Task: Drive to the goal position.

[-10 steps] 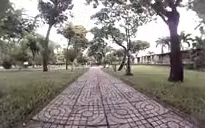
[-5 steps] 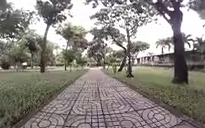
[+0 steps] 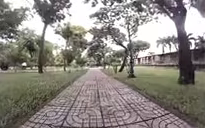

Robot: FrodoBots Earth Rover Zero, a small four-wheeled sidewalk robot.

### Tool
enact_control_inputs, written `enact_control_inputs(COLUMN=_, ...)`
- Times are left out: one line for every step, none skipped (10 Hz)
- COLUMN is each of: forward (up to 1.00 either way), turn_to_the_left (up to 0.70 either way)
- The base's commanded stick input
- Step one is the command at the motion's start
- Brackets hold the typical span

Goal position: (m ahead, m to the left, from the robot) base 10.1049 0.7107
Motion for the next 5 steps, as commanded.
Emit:
enact_control_inputs(forward=0.5, turn_to_the_left=0.0)
enact_control_inputs(forward=0.5, turn_to_the_left=0.0)
enact_control_inputs(forward=0.5, turn_to_the_left=0.0)
enact_control_inputs(forward=0.5, turn_to_the_left=0.0)
enact_control_inputs(forward=0.5, turn_to_the_left=0.0)
